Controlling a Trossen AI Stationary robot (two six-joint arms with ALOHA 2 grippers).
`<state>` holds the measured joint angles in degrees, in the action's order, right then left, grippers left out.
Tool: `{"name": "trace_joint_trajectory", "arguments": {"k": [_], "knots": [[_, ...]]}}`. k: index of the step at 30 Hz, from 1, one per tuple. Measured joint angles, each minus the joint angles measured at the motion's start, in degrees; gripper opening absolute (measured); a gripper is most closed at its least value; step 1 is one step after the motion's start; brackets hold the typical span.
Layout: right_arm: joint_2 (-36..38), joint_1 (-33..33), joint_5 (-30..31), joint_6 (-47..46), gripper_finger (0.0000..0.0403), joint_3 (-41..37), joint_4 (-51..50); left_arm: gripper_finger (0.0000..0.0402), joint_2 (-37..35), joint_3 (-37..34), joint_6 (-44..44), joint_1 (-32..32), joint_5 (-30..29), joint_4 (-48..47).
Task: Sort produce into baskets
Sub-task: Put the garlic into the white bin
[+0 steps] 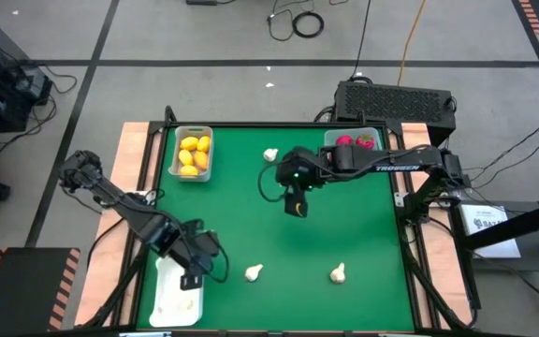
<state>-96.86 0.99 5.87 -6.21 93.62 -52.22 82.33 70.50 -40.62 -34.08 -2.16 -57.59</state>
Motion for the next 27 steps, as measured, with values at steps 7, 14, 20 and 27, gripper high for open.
{"name": "trace_joint_trajectory", "arguments": {"k": [7, 14, 20, 27], "knots": [[-0.02, -0.18, 0.1, -5.75, 0.027, 0.0, -12.9, 0.0217, 2.99, 0.02, 14.65, 4.43, -8.44, 6.24], [-0.02, -2.51, 0.13, -5.21, 0.027, -1.01, -20.66, 0.0217, 9.96, 0.04, 9.75, 10.86, -1.86, 18.96], [-0.04, -5.36, 0.13, -1.39, 0.027, -4.93, -21.49, 0.0217, 16.2, 0.04, 0.96, 12.97, 7.38, 29.76], [-0.04, -6.35, 0.07, 0.81, 0.027, -10.86, -21.41, 0.0217, 20.97, 0.07, 1.56, 11.93, 5.4, 36.75]]}}
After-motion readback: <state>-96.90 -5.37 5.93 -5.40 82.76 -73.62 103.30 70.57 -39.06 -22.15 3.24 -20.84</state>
